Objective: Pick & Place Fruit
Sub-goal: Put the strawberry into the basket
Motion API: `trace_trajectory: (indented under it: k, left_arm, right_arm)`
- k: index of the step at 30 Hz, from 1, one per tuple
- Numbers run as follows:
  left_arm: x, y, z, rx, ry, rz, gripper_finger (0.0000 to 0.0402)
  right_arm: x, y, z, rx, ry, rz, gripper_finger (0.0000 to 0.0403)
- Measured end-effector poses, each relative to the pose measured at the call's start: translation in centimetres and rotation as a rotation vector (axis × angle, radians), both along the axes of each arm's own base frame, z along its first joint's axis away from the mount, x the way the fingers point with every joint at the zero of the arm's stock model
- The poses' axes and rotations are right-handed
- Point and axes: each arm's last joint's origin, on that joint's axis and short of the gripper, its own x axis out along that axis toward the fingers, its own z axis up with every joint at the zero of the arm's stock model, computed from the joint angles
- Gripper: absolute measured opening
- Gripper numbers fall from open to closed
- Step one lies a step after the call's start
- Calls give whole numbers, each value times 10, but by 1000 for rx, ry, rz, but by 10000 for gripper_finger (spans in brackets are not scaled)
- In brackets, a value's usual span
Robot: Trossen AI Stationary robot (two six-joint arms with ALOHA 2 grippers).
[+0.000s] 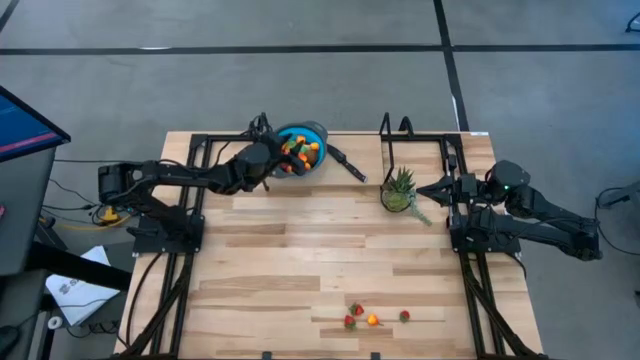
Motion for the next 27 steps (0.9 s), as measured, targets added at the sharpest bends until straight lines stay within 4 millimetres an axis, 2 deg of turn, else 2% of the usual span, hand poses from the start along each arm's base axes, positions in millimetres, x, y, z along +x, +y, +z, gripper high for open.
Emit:
trace_trajectory:
  k: [4, 8, 16, 27]
  left_arm:
    - [0, 0, 0, 0, -1, 0, 222]
    - [0, 0, 0, -23, -34, 5, 231]
    - [3, -8, 0, -67, -91, -12, 217]
    - [8, -24, 0, -40, -53, -74, 190]
  right_arm:
    - [0, 0, 0, 0, 0, 0, 0]
    - [0, 0, 0, 0, 0, 0, 0]
    - [0, 0, 0, 1, 2, 0, 0]
    - [0, 0, -1, 2, 10, -2, 0]
